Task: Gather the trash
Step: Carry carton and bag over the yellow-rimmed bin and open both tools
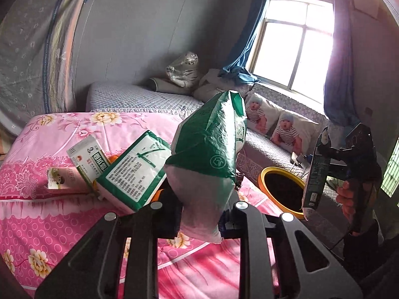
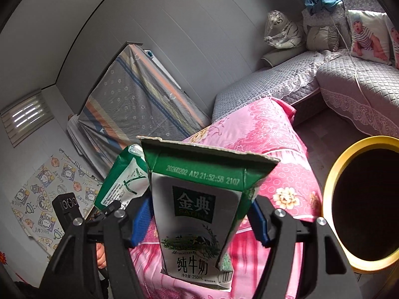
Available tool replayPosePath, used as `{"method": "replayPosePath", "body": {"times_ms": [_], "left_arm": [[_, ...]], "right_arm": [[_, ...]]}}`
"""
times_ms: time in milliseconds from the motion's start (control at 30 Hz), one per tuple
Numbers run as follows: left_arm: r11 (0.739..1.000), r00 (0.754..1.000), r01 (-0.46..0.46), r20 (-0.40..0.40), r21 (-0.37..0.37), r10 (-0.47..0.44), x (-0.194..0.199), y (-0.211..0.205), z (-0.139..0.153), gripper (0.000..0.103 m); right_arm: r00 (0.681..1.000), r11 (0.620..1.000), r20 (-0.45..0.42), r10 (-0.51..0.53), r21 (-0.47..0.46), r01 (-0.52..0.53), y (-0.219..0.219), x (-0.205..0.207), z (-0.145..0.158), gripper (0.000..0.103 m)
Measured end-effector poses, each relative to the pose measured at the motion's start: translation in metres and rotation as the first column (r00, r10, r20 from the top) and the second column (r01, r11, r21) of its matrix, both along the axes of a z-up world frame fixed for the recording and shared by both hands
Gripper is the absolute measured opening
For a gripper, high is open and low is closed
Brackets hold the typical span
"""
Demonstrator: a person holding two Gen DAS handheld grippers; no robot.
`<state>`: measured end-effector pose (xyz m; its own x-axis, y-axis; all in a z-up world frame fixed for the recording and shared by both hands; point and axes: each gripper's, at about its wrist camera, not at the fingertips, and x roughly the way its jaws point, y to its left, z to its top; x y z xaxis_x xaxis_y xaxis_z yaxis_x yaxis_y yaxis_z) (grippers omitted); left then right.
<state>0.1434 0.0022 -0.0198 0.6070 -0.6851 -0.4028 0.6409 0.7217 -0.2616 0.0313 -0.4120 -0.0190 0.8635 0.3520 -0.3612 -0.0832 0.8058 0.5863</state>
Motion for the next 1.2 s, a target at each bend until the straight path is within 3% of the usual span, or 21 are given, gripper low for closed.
{"method": "replayPosePath", "body": {"times_ms": [200,333,500,767,1000,1200], "left_arm": [[0.992,0.992,0.125,0.005,0.013,-0.125,0.012,-0.073,0.006,0.021],[0.976,0.976,0.216,-0.016,0.019,-0.215,0.022,-0.128,0.006,0.021],[0.953,0.952,0.303,-0.061,0.027,-0.301,0.033,-0.194,-0.006,0.021],[0.922,0.921,0.381,-0.110,0.066,-0.373,0.031,-0.280,-0.029,0.021],[0.913,0.921,0.383,-0.135,0.139,-0.366,0.034,-0.333,-0.049,0.021],[0.912,0.918,0.385,-0.161,0.141,-0.362,0.036,-0.355,-0.059,0.022]], "right_arm": [[0.972,0.970,0.015,-0.234,-0.064,0.234,-0.059,-0.022,0.001,0.063],[0.923,0.914,0.027,-0.384,-0.130,0.384,-0.094,-0.034,-0.004,0.063],[0.865,0.842,0.016,-0.501,-0.221,0.492,-0.121,-0.041,-0.022,0.063],[0.801,0.783,-0.062,-0.596,-0.264,0.563,-0.155,-0.036,-0.059,0.063],[0.768,0.769,-0.126,-0.628,-0.246,0.590,-0.172,-0.032,-0.081,0.063],[0.752,0.764,-0.153,-0.641,-0.217,0.607,-0.182,-0.037,-0.087,0.065]]}}
